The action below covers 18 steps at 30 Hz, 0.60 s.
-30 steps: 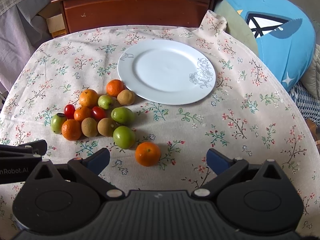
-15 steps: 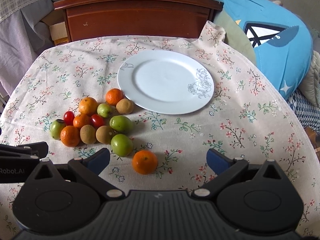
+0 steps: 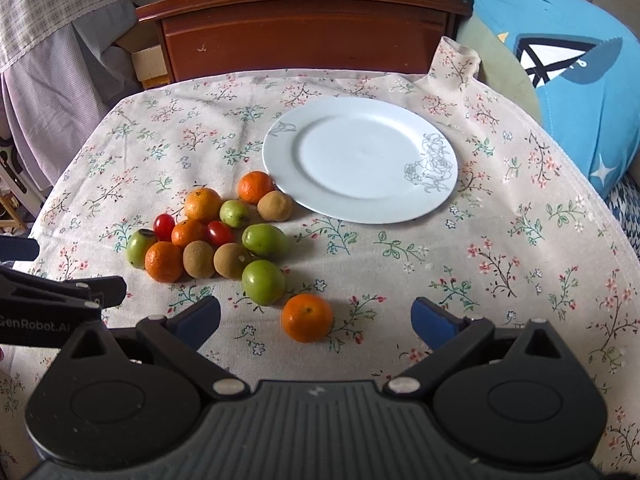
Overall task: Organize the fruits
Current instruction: 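Move both tools toward the fruit pile beside the white plate, then close the right tool on the lone mandarin while the left tool grasps a green fruit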
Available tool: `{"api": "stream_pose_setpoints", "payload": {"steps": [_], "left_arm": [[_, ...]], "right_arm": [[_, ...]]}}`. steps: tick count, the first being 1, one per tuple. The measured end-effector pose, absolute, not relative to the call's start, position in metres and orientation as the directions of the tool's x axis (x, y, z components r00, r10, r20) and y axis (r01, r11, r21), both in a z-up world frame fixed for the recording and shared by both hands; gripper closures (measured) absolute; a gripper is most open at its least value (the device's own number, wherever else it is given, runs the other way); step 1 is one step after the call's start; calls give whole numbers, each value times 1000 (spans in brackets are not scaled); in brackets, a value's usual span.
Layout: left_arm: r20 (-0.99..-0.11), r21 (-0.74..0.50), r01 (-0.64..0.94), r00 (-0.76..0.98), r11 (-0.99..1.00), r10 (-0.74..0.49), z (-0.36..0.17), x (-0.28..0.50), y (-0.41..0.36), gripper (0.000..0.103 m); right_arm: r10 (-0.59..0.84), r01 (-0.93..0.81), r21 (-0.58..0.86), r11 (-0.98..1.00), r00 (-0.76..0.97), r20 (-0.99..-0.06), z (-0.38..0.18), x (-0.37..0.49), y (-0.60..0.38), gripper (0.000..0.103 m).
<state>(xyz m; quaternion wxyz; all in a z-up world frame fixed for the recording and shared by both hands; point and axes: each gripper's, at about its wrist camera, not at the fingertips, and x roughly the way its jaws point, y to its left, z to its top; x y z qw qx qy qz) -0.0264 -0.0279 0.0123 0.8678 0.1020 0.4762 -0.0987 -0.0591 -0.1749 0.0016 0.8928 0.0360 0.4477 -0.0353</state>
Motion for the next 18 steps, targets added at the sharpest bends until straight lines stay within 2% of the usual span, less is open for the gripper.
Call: {"api": "stream_pose_setpoints", "payload": {"steps": [7,14,18], "left_arm": [[-843,82,273,533,958,-80,7,-25,-28,1],[-839,77,283,537,956,-91,1,-24,-30,2],[-837,79,295,539,952,-98,-1,-24,-32,6]], "right_arm": [[-2,69,49,996,590,-807,-12,-63,-177,17],[22,71,80,994,597,-802,-15,-65,-183,23],[45,67,105,992,591,-805,-18,-64,-185,34]]}}
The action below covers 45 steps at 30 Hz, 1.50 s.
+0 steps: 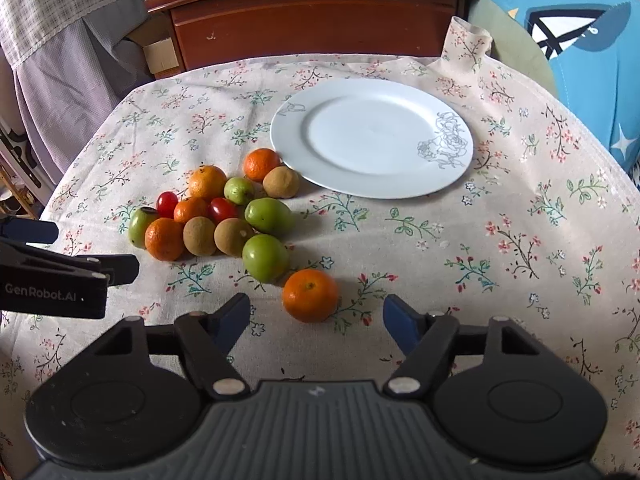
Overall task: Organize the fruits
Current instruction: 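Close the right tool on the lone mandarin while the left tool grasps a green fruit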
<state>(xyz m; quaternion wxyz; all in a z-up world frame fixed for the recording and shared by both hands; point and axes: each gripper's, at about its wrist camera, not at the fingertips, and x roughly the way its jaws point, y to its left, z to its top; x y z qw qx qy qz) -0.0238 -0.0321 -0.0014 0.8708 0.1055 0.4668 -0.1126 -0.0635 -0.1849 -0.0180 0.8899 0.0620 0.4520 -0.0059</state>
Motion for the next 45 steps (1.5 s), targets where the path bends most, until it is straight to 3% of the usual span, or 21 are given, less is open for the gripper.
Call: {"api": "stream_pose_setpoints", "payload": {"steps": [3,14,21,30,45], "left_arm": [[-831,86,302,548,949,-99,-3,-24,-32,10],[-824,30,268,552,963,-128,-2,-12,-14,49],[-822,-30,299,536,954,-193,-3,-13,-16,50],[-815,-52,306,537,951,-217,-6,-11,-14,50],[-800,-107,245,554,963,-230,-16,7,-11,52]], "right_arm": [[66,63,127,990,586,-808,-20,-63,-186,40],[126,54,194,979,586,-801,-20,-69,-195,56],[138,68,221,973,596,-791,-20,-68,-196,58],[126,76,217,973,611,-781,-21,-61,-194,74],[122,109,235,966,611,-782,-22,-57,-193,74]]}}
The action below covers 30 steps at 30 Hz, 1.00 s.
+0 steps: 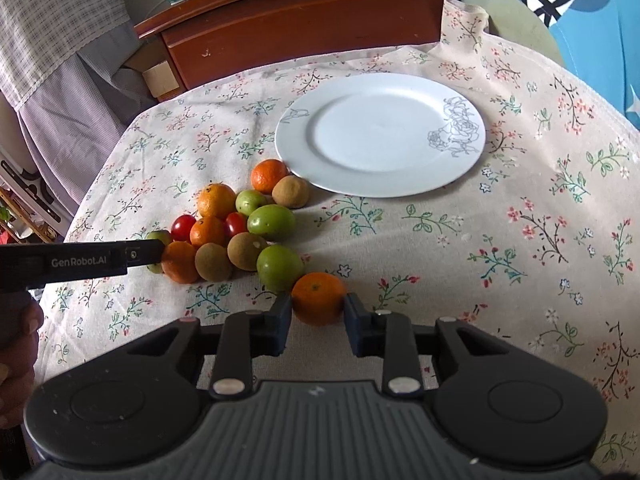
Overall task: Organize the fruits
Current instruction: 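Close the right tool on the lone mandarin while the left tool grasps a green fruit, then lift the mandarin with the right tool while the left tool lifts the green fruit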
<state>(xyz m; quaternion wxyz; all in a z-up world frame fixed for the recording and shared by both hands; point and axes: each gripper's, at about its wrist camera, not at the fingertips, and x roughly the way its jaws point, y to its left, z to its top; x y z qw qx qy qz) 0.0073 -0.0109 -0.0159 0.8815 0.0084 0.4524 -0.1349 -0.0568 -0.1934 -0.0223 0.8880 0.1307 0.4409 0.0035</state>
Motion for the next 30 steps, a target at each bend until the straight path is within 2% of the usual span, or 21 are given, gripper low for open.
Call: {"api": "stream_pose_setpoints", "payload": {"steps": [6,12,16,18,20,27,30], "left_arm": [[-821,-113,250,522,962,-233,-26,10,-15,52],[-803,-89,265,551,960,-227,-29,10,-19,52],[-796,-110,268,553,957,-246,-28,11,-17,64],[-795,-96,268,558,959,-236,-28,10,-17,74],[-796,-81,267,563,960,-223,-28,10,-17,79],[-796,-86,273,560,958,-230,-28,8,-15,79],[-795,-98,258,561,961,-232,-28,10,-13,78]], "right_arm": [[140,133,274,953,608,-782,-23,-56,-197,74],[196,139,340,930,597,-778,-23,-58,-200,77],[264,169,438,883,594,-760,-20,-64,-205,79],[287,155,461,874,601,-746,-15,-68,-203,81],[284,141,449,883,602,-747,-8,-70,-200,82],[224,131,389,912,635,-739,10,-68,-198,85],[164,116,307,945,643,-748,8,-72,-193,80]]}}
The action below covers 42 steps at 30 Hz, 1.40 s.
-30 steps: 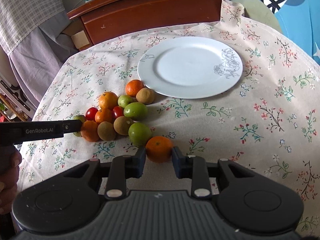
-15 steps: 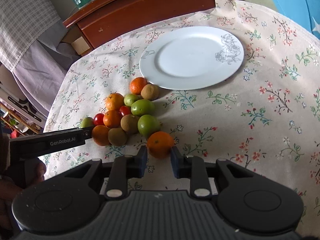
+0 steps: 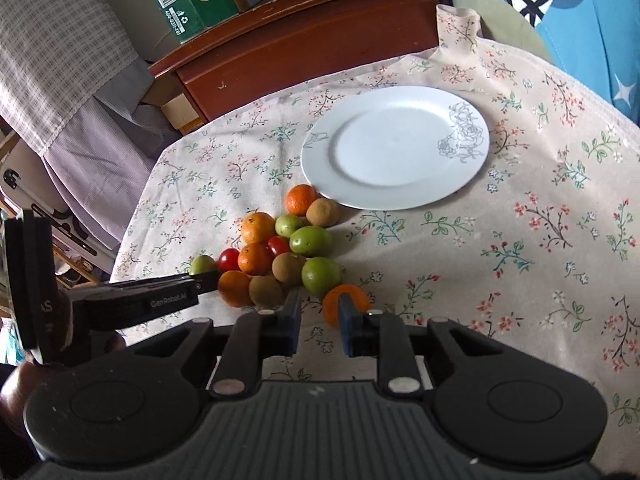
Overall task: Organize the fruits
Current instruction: 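Lift the mandarin with the right tool while the left tool lifts the green fruit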
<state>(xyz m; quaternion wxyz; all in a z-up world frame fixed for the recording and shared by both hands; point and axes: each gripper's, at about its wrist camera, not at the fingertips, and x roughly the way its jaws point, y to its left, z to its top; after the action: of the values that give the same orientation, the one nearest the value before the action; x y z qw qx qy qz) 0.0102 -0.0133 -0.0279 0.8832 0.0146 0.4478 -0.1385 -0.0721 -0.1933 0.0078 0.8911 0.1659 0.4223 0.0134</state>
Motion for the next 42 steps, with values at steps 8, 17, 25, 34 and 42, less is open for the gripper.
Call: {"api": "stream_pose_setpoints", "payload": {"steps": [8,17,25,34,42], "left_arm": [[-788,-84,253,575,964,-219,-30,12,-17,77],[-776,-121,246,581,962,-247,-23,9,-11,79],[-731,-145,280,616,949,-293,6,0,-15,79],[-721,-135,295,626,946,-298,16,-1,-16,79],[-721,-154,282,623,947,-303,20,-1,-14,79]], "right_arm": [[183,145,333,932,603,-776,-13,-59,-196,68],[178,142,330,933,614,-769,-14,-56,-188,78],[210,68,352,934,693,-690,19,-53,-186,91],[181,108,335,936,669,-721,9,-54,-204,81],[271,45,371,928,601,-752,-10,-47,-179,58]]}}
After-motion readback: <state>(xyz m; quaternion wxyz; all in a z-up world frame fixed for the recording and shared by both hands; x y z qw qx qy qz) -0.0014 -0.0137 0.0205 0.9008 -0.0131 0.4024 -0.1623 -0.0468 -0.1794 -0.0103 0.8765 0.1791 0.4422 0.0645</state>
